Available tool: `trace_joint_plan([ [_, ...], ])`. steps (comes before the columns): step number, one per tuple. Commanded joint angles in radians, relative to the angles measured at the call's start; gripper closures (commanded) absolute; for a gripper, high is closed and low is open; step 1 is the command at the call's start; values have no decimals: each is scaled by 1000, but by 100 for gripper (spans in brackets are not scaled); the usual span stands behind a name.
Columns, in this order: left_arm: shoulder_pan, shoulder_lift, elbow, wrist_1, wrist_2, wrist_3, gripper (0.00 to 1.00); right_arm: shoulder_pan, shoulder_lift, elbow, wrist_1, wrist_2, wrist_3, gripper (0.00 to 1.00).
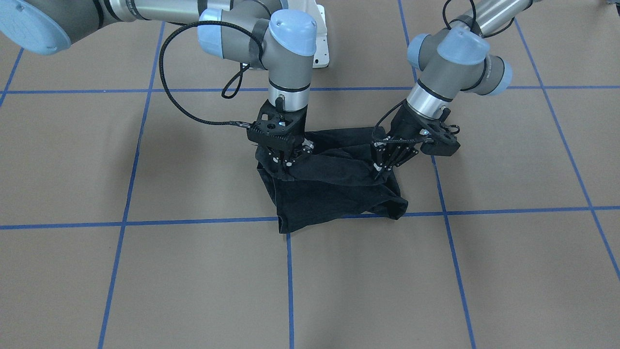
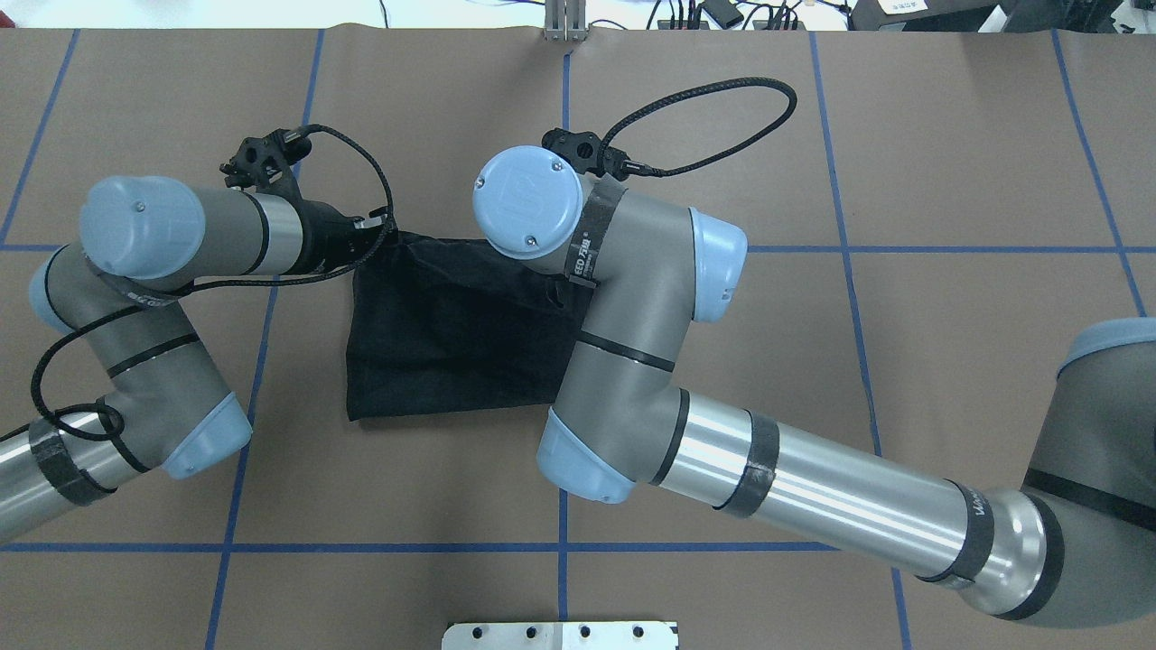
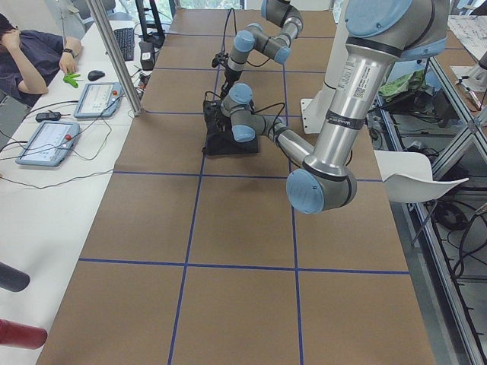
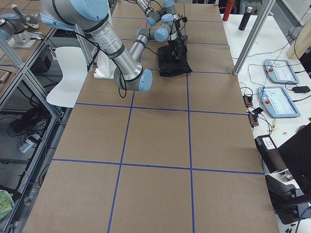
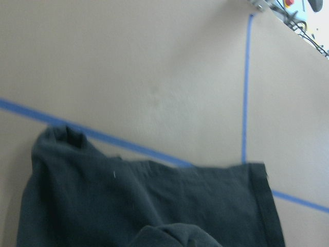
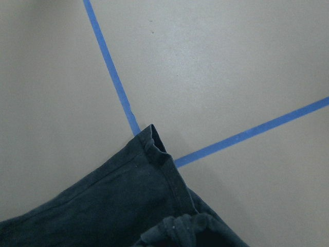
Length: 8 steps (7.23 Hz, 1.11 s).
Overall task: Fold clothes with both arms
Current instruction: 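Lay the folded edge down at the far side and open both grippers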
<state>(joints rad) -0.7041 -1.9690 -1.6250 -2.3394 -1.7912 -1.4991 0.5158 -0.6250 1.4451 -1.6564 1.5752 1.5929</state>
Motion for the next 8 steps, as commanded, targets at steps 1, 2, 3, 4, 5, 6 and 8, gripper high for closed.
trace_joint_plan([
  [1,-40,-22,69,-3,-3,130,55,48,19,-169,181,35,-1,75],
  [2,-51,-22,68,2,-7,185,1,78,19,-192,197,67,-33,5],
  [3,-63,-22,63,6,-42,198,0,136,19,-192,190,203,-101,1],
  [4,-105,-22,62,6,-179,227,0,183,18,-190,182,324,-144,1],
  [5,-124,-19,56,5,-227,281,0,199,18,-190,182,359,-172,1],
  [6,-127,-14,53,6,-229,283,0,207,11,-181,182,368,-186,1],
  [8,-140,43,4,56,-235,436,0,225,-65,-90,109,408,-310,1],
])
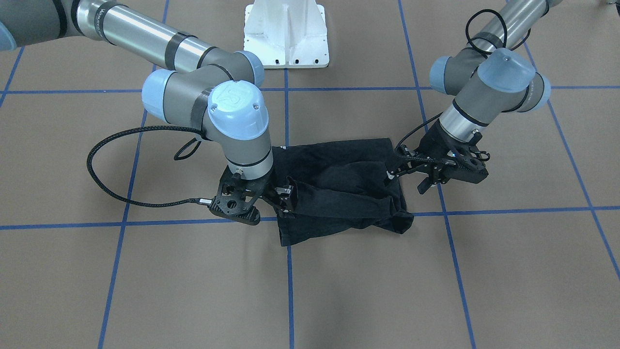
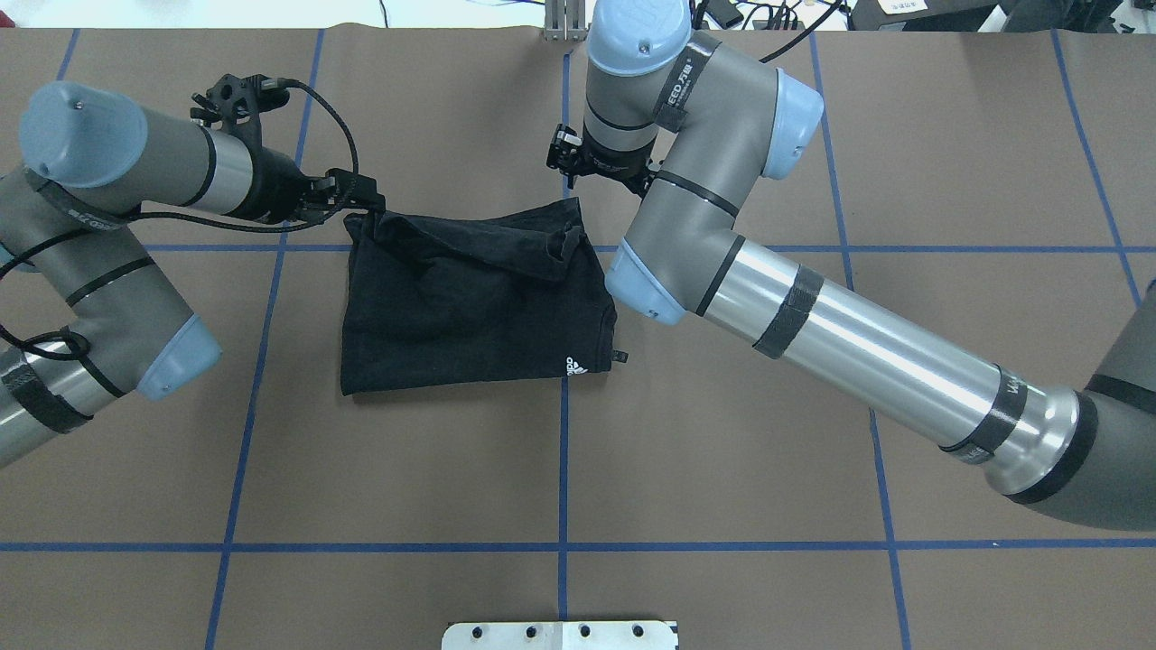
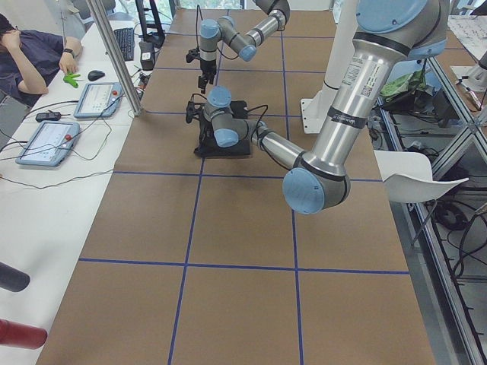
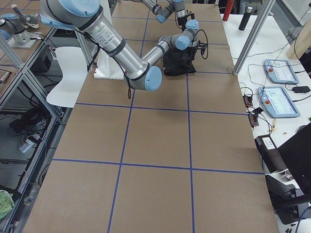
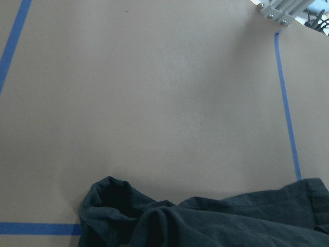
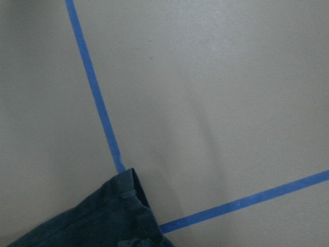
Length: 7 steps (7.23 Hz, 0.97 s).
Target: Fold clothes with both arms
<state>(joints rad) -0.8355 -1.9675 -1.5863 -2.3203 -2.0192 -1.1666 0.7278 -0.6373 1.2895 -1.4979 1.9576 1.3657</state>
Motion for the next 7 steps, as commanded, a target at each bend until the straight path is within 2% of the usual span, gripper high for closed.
trace_joint_plan([
  [1,-20,86,-102,158,-7,268,0,21,-167,196,-92,27,-171,1],
  [3,-107,145,-228,399,-6,600,0,111,-481,443,-105,110,-450,1],
  [4,-173,204,-259,435,-12,755,0,177,-618,520,-105,130,-608,1],
  [6,-322,313,-247,438,-177,894,0,354,-799,545,-105,208,-967,1],
  [7,-394,349,-209,435,-299,904,0,454,-862,536,-108,242,-1157,1],
])
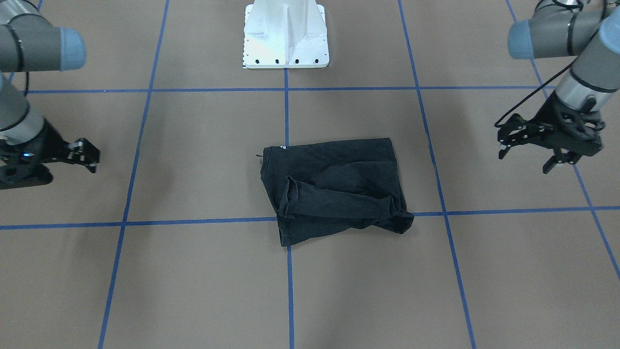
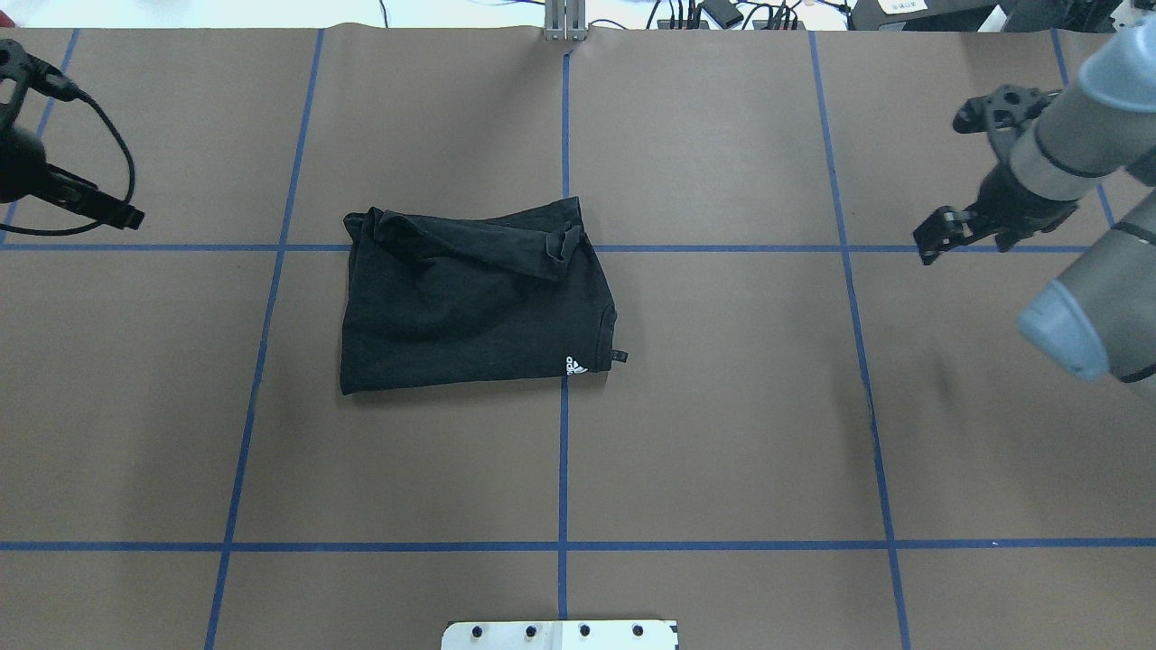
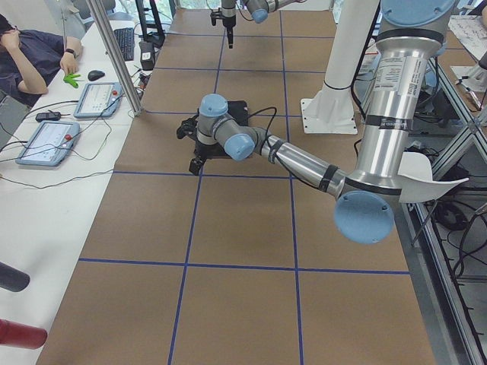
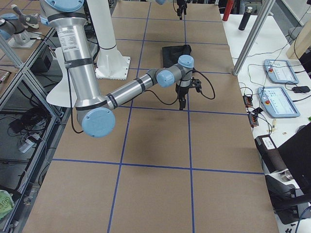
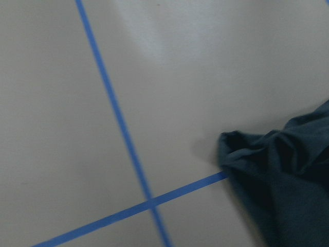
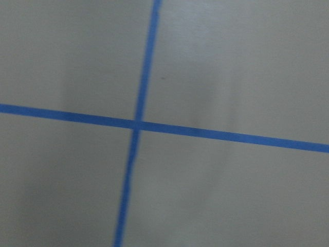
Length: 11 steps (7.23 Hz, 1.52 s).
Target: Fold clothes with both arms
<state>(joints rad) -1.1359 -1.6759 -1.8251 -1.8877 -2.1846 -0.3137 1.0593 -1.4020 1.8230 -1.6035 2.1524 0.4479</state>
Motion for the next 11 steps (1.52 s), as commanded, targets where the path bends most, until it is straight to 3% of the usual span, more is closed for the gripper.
trace_joint_plan([
  [1,-137,117,33,1,-185,74,0,205,-151,-1,-19,53,-387,1],
  [3,-154,151,82,6,-175,82,0,357,-208,1,-141,93,-631,1],
  [5,-234,185,127,28,-178,234,0,488,-299,1,-165,93,-760,1],
  [7,-344,209,220,33,-176,442,0,525,-334,-2,-165,90,-711,1],
  [8,-363,209,251,45,-176,452,0,525,-333,4,-159,96,-624,0],
  [10,-447,197,213,251,-153,456,0,524,-333,4,-158,96,-603,0],
  [11,-446,197,140,341,-124,458,0,524,-333,4,-159,96,-603,0],
])
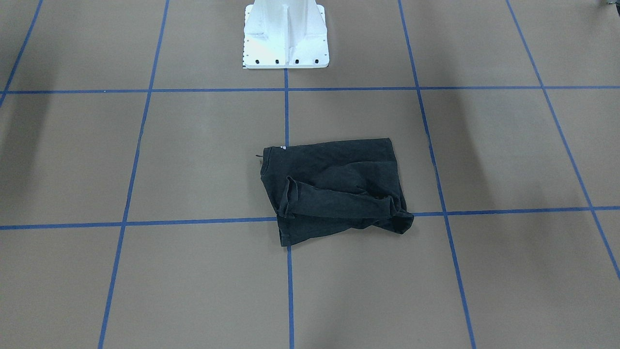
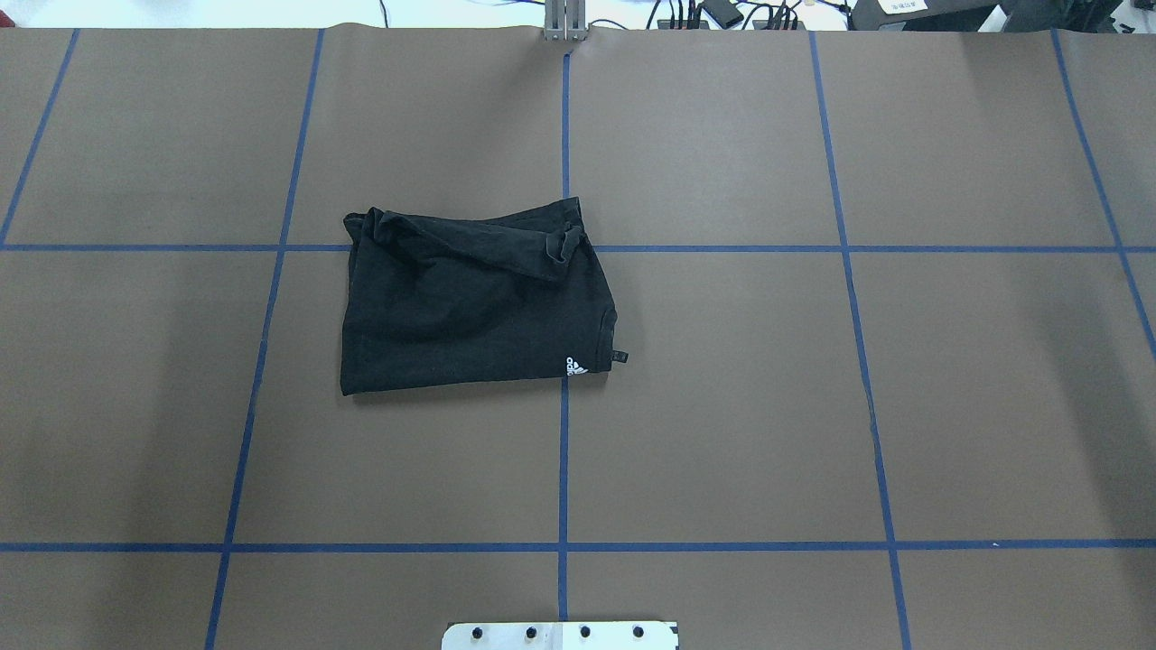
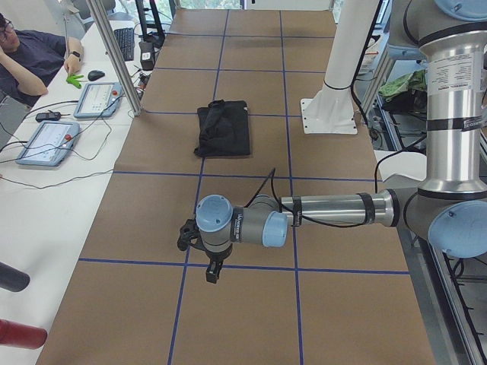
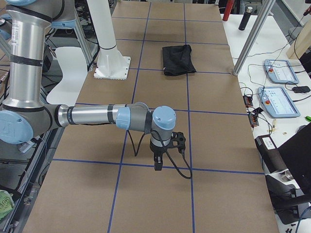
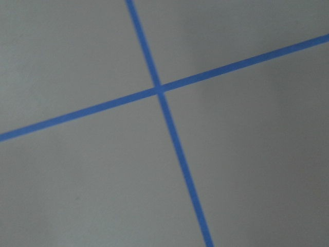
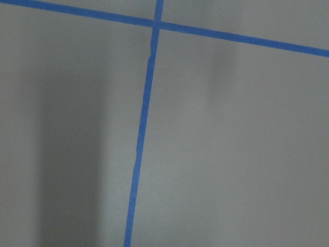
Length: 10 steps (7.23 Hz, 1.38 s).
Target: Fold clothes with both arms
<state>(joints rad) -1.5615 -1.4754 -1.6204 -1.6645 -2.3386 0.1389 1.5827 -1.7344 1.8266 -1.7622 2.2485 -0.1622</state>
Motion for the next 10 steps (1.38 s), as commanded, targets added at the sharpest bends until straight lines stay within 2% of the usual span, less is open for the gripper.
trace_joint_plan([
  [1,-23,-2,-79,173,72,49,0,0,-1,0,0,2,7,0],
  [2,-31,7,-91,180,73,108,0,0,-1,2,0,2,7,0],
  [8,-26,7,-121,173,79,117,0,0,-1,2,0,26,9,0],
  [10,-26,9,-122,175,79,116,0,0,-1,2,1,65,10,0],
])
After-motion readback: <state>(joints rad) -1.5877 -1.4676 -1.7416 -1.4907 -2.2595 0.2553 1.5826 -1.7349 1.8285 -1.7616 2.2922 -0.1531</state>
